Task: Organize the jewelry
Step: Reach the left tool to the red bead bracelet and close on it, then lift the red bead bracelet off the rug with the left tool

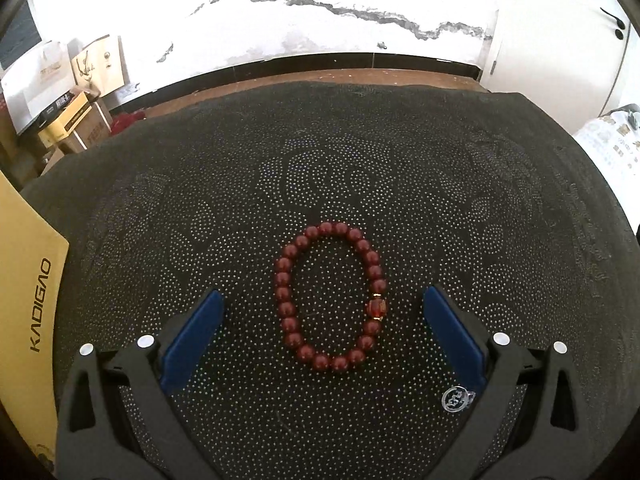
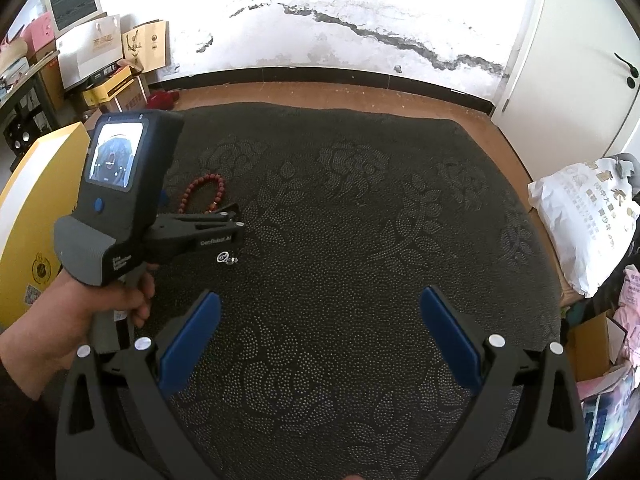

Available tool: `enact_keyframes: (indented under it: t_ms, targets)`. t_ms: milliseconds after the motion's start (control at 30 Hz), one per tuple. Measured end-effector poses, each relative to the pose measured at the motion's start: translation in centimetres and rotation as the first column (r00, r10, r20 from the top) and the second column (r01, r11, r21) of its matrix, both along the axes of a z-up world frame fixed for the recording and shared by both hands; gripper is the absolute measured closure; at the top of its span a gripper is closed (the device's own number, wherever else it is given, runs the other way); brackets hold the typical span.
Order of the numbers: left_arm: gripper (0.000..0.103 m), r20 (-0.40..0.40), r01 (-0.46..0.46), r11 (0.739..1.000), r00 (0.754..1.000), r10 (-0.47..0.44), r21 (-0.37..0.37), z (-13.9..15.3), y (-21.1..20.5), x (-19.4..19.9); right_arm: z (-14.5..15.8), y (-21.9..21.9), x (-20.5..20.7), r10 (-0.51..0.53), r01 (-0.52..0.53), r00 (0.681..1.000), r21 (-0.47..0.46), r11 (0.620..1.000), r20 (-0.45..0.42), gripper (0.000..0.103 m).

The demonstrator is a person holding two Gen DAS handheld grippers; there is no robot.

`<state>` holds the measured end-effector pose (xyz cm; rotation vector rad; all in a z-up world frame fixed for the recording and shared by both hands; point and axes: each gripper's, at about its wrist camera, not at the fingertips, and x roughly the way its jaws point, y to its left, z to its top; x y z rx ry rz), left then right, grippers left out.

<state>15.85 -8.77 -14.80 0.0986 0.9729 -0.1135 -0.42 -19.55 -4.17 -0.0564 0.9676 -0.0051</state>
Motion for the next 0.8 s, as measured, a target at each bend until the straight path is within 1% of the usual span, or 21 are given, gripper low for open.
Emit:
enact_keyframes:
  t_ms: [67, 100, 133, 167, 233, 267, 300, 333, 400, 467, 500, 567, 600, 633, 800]
  targets:
    - [0.011, -0.006, -0.005, 1.0, 1.0, 0.005, -0.001, 0.2, 0.0, -0.1, -0.1, -0.1, 0.2, 0.0, 0.0, 1.0, 0.003, 1.0, -0.009, 0.007]
    - [0.018, -0.004, -0.011, 1.0, 1.0, 0.011, 0.003, 0.3, 0.0, -0.1, -0.2, -0.2, 0.3, 0.001, -0.001, 1.0, 0.005, 1.0, -0.012, 0.007]
    - [0.03, 0.001, -0.014, 1.0, 1.0, 0.014, 0.002, 0.5, 0.0, -0.3, -0.3, -0.1, 0.4, 0.001, -0.001, 1.0, 0.006, 1.0, -0.014, 0.007]
    - [0.037, 0.007, -0.013, 1.0, 1.0, 0.013, 0.003, 0.7, 0.0, -0.4, -0.3, -0.1, 0.4, 0.002, -0.002, 1.0, 0.006, 1.0, -0.014, 0.007]
    - [0.067, 0.011, -0.007, 1.0, 1.0, 0.007, 0.011, 1.0, -0.1, -0.7, -0.4, -0.1, 0.5, 0.002, -0.002, 1.0, 0.007, 1.0, -0.016, 0.007]
    - [0.073, 0.011, -0.009, 1.0, 1.0, 0.009, 0.015, 1.0, -0.1, -0.7, -0.4, 0.0, 0.5, 0.003, -0.002, 1.0, 0.008, 1.0, -0.015, 0.007]
    - [0.084, 0.008, -0.013, 1.0, 1.0, 0.013, 0.016, 1.0, 0.0, -0.8, -0.4, 0.0, 0.5, 0.003, -0.003, 1.0, 0.008, 1.0, -0.014, 0.007]
    - [0.086, 0.003, -0.022, 1.0, 1.0, 0.022, 0.009, 1.0, 0.3, -0.7, -0.5, 0.1, 0.6, 0.004, -0.004, 1.0, 0.006, 1.0, -0.016, 0.007]
    - [0.086, -0.003, -0.026, 1.0, 1.0, 0.026, -0.012, 1.2, 0.6, -0.7, -0.6, 0.2, 0.7, 0.005, -0.005, 1.0, 0.009, 1.0, -0.02, 0.007]
    - [0.088, -0.004, -0.033, 0.999, 0.999, 0.033, -0.012, 1.4, 0.9, -0.9, -0.8, 0.3, 0.9, 0.009, -0.009, 1.0, 0.008, 1.0, -0.023, 0.007]
    - [0.103, 0.01, -0.033, 0.999, 0.999, 0.033, -0.012, 1.8, 1.0, -1.1, -0.8, 0.5, 1.0, 0.012, -0.012, 1.0, 0.008, 1.0, -0.024, 0.007]
    - [0.103, 0.032, -0.029, 1.0, 0.999, 0.029, 0.01, 3.0, 1.1, -1.4, -1.0, 0.6, 1.1, 0.016, -0.016, 1.0, 0.007, 1.0, -0.027, 0.007]
    - [0.103, 0.019, -0.034, 0.999, 0.999, 0.033, 0.009, 3.2, 1.2, -1.4, -1.0, 0.7, 1.2, 0.018, -0.018, 0.999, 0.008, 1.0, -0.029, 0.007]
    - [0.103, -0.001, -0.033, 0.999, 0.999, 0.033, -0.008, 3.4, 1.4, -1.5, -1.1, 0.9, 1.4, 0.022, -0.021, 0.999, 0.01, 1.0, -0.031, 0.007]
    - [0.103, -0.004, -0.034, 0.999, 0.999, 0.034, -0.026, 4.2, 2.3, -2.3, -1.4, 1.9, 1.7, 0.035, -0.035, 0.999, 0.007, 0.999, -0.034, 0.007]
